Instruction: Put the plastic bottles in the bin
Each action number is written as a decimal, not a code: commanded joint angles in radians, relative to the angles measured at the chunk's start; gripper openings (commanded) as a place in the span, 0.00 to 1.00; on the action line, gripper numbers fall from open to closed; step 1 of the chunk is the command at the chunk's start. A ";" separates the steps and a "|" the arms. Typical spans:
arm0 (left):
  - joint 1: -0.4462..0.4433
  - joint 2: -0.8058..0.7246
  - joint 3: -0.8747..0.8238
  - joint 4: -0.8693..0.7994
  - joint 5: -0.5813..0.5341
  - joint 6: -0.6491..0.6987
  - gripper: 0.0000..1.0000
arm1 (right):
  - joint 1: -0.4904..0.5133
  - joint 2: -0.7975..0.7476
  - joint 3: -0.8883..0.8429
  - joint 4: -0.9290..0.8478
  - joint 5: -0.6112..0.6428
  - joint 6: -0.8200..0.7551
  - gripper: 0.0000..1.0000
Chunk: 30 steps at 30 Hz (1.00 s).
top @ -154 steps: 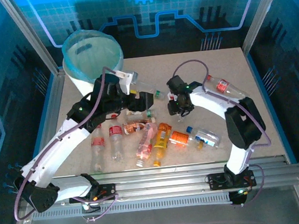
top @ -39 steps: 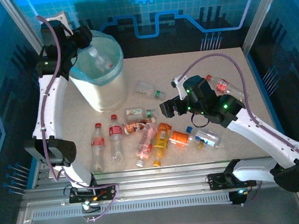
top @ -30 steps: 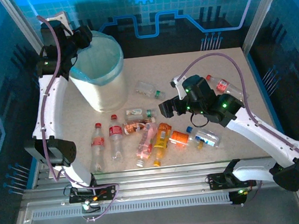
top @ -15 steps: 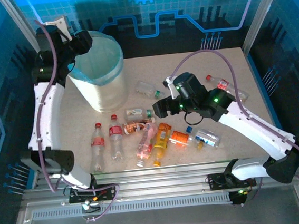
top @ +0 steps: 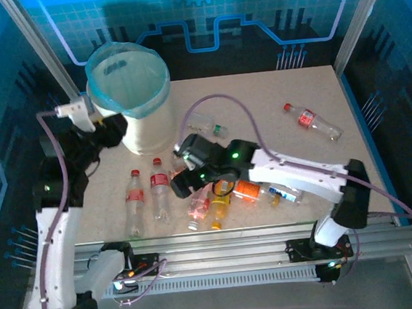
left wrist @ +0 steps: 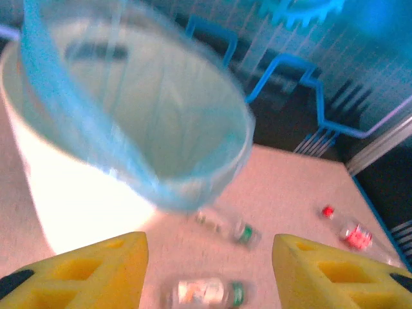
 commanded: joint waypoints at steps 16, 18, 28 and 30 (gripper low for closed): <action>0.008 -0.375 -0.516 -0.095 -0.238 -0.022 0.80 | 0.146 0.454 0.223 0.051 0.074 0.176 0.92; 0.009 -0.393 -0.514 -0.085 -0.265 -0.023 0.81 | 0.141 0.489 0.241 0.060 0.068 0.174 0.92; 0.010 -0.426 -0.526 -0.084 -0.283 -0.026 0.82 | 0.120 0.606 0.304 0.052 0.101 0.205 0.91; 0.010 -0.426 -0.524 -0.086 -0.281 -0.027 0.82 | 0.116 0.614 0.303 0.051 0.106 0.212 0.90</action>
